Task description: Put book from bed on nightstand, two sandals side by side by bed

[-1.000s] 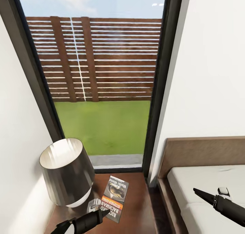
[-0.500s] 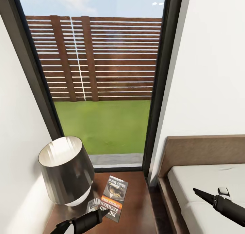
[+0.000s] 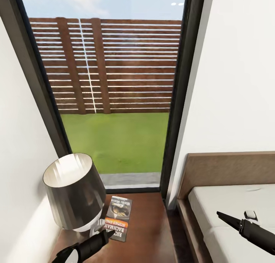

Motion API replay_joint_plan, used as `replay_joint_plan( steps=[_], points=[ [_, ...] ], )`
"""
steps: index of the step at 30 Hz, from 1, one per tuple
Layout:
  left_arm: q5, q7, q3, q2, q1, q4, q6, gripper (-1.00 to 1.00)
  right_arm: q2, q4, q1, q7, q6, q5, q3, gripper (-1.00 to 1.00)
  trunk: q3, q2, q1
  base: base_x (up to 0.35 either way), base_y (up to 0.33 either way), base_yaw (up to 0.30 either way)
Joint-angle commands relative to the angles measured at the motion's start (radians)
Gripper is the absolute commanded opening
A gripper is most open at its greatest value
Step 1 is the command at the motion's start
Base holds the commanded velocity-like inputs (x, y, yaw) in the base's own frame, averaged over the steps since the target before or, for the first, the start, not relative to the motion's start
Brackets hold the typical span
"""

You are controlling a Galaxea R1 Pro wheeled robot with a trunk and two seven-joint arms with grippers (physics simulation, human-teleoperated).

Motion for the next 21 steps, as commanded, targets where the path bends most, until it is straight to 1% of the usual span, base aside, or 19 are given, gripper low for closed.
replay_joint_plan(
  steps=[1,4,7,10,14,15,16,18,21],
  points=[
    [0.007,0.017,0.011,-0.001,0.000,-0.001,0.011,-1.00,0.000,0.000,-0.001,0.000,0.006,-0.004,0.000,1.00,-0.001,-0.001,0.000,0.000,0.000,0.000],
    [0.006,0.045,0.023,-0.002,0.000,0.000,0.011,-1.00,0.000,0.000,0.000,0.000,0.006,-0.004,0.000,1.00,-0.001,-0.001,0.000,0.000,0.000,0.000],
    [0.006,0.051,0.023,-0.003,0.000,0.001,0.011,-1.00,0.000,0.001,-0.001,-0.001,0.006,-0.004,0.000,1.00,-0.001,-0.001,0.000,0.000,0.000,0.000],
    [0.004,0.074,0.020,-0.006,0.000,0.002,0.010,-1.00,0.000,0.000,0.000,-0.001,0.006,-0.003,0.000,1.00,-0.001,-0.001,0.000,0.000,0.000,0.000],
    [0.003,0.128,0.016,-0.008,0.000,0.000,0.010,-1.00,0.000,0.000,0.000,-0.001,0.006,-0.003,0.000,1.00,-0.001,-0.001,0.000,0.000,0.000,0.000],
    [0.003,0.150,0.014,-0.014,0.000,-0.002,0.009,-1.00,0.000,0.001,0.000,-0.001,0.006,-0.003,0.000,1.00,-0.001,-0.001,0.000,0.000,0.000,0.000],
    [0.002,0.155,0.013,-0.019,0.000,-0.002,0.009,-1.00,0.000,0.000,-0.001,-0.001,0.006,-0.003,0.000,1.00,-0.001,-0.001,0.000,0.000,0.000,0.000],
    [-0.009,0.161,0.012,-0.024,0.000,-0.003,0.008,-1.00,0.000,0.000,-0.001,-0.001,0.006,-0.003,0.000,1.00,-0.001,-0.001,0.000,0.000,0.000,0.000],
    [-0.042,0.162,0.009,-0.027,0.000,-0.005,0.008,-1.00,0.000,0.000,-0.001,-0.001,0.006,0.001,0.000,1.00,-0.001,-0.001,0.000,0.000,0.000,0.000]
  ],
)
